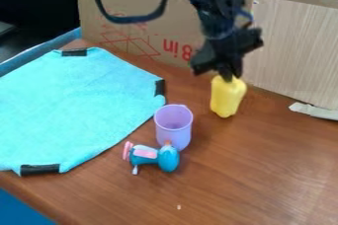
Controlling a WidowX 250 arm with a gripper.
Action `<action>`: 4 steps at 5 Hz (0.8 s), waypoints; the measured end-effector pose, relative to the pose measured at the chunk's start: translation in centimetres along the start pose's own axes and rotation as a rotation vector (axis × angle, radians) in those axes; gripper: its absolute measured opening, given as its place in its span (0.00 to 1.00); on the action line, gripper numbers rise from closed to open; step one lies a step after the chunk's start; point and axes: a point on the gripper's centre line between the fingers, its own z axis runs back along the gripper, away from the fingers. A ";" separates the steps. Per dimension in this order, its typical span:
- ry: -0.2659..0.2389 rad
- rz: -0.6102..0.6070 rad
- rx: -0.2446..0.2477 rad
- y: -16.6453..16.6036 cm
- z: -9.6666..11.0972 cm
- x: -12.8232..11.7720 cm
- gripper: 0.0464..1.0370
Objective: Put the yellow figure on the top edge of the cloth
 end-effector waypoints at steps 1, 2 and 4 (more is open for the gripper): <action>-0.043 0.108 -0.041 -0.8 1.0 3.2 0.04; -0.075 0.206 -0.060 -0.1 1.7 5.7 0.04; -0.168 0.284 -0.129 4.8 4.1 10.6 0.04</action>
